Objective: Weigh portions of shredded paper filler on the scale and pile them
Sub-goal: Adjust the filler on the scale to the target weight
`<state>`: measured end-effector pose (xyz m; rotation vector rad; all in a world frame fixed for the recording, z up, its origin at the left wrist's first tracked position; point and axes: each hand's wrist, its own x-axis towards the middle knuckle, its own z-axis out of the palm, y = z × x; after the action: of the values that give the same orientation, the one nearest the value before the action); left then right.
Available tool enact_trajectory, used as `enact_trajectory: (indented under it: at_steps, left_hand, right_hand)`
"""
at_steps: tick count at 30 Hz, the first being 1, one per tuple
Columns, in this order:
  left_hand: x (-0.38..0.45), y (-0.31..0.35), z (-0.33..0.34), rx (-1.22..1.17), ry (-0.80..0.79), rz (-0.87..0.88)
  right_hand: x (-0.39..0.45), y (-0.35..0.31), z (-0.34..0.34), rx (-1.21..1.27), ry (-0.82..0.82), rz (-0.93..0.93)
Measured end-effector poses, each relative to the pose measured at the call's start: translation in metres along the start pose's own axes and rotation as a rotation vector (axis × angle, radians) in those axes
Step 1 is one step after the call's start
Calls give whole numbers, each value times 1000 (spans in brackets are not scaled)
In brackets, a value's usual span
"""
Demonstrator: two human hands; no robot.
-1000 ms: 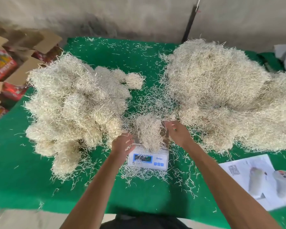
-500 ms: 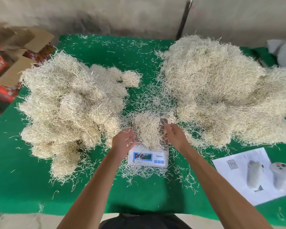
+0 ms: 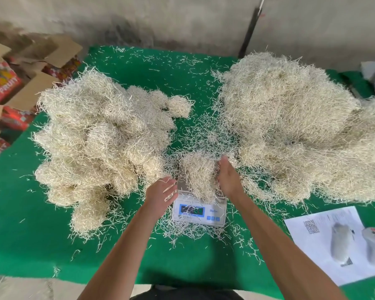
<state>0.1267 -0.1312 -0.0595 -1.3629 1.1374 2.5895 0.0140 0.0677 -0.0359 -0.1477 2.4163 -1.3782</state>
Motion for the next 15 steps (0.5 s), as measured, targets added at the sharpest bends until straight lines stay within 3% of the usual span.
enact_trajectory:
  at_steps: [5, 8, 10, 13, 15]
  left_hand:
    - [-9, 1, 12, -21, -111, -141]
    - [-13, 22, 32, -110, -218, -191]
    - [-19, 44, 43, -156, -198, -129]
    - [-19, 61, 58, -48, -41, 34]
    - [-28, 60, 76, 16, -112, 64]
  right_hand:
    - [-1, -25, 49, -265, -197, -60]
    - [-13, -40, 66, -122, -264, -186]
    - [-21, -49, 68, -13, -318, -266]
    - [-28, -72, 70, 107, -250, -339]
    - [-22, -94, 68, 148, -84, -348]
